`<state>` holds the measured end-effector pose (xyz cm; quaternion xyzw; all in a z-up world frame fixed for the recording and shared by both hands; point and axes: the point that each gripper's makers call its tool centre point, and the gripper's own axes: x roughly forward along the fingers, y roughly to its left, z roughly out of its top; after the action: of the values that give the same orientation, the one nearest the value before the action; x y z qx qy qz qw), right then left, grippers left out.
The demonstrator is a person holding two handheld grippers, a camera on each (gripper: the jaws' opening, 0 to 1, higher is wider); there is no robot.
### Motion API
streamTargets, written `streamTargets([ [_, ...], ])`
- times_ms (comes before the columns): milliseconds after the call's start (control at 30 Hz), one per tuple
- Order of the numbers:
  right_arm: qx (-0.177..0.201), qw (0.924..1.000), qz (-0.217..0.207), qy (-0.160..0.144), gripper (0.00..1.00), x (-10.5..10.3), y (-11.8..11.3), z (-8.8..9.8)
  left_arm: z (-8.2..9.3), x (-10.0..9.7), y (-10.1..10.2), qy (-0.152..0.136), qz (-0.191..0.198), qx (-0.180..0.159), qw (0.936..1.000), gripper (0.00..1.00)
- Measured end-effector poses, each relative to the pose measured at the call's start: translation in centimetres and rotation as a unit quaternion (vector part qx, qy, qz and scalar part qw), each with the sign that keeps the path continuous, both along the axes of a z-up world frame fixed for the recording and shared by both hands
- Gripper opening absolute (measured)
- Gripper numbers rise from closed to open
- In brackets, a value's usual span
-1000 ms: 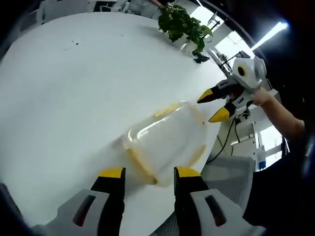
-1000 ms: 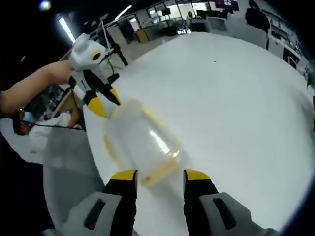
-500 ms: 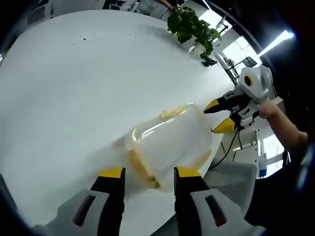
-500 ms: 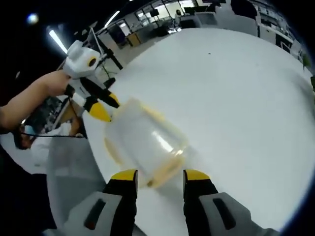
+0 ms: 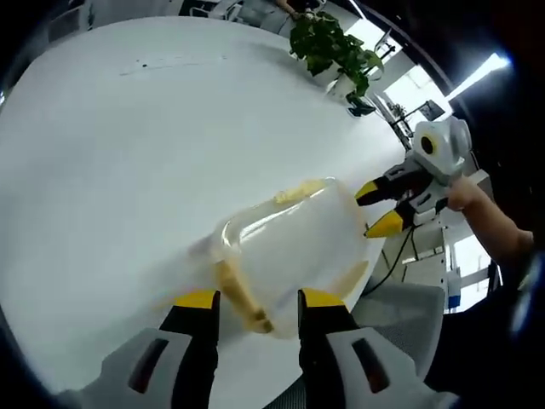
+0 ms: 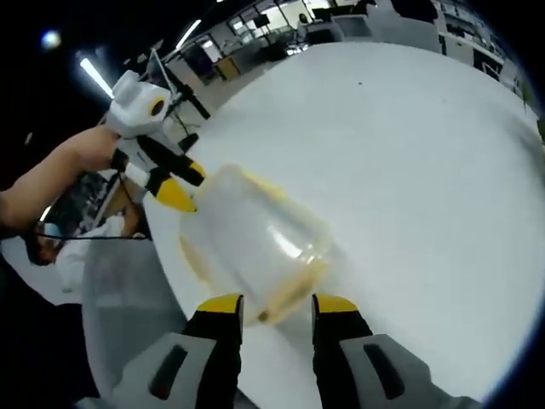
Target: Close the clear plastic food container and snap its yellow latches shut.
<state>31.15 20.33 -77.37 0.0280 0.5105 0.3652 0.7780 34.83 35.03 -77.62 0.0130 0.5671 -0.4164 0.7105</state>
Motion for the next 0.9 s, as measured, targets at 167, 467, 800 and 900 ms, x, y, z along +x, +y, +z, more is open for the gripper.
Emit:
streamTargets([
  [167, 0.007, 0.9998, -0.016, 0.01, 0.3, 0.2, 0.2, -0.1, -0.1, 0.0, -0.3, 0.004, 0.003, 0.003, 1.0, 0.36],
  [467, -0.018, 0.9998, -0.005, 0.01, 0.27, 0.1, 0.4, 0.0, -0.1, -0.2, -0.3, 0.009, 0.002, 0.007, 0.9999, 0.34],
  [800, -0.011, 0.9992, -0.038, -0.011, 0.26, 0.1, 0.4, 0.0, -0.2, -0.1, -0.6, 0.007, 0.027, 0.005, 0.9996, 0.33],
  [900, -0.02, 0.9986, -0.044, -0.019, 0.24, -0.1, 0.7, -0.2, -1.6, -0.3, -1.4, 0.007, 0.032, 0.005, 0.9995, 0.31],
])
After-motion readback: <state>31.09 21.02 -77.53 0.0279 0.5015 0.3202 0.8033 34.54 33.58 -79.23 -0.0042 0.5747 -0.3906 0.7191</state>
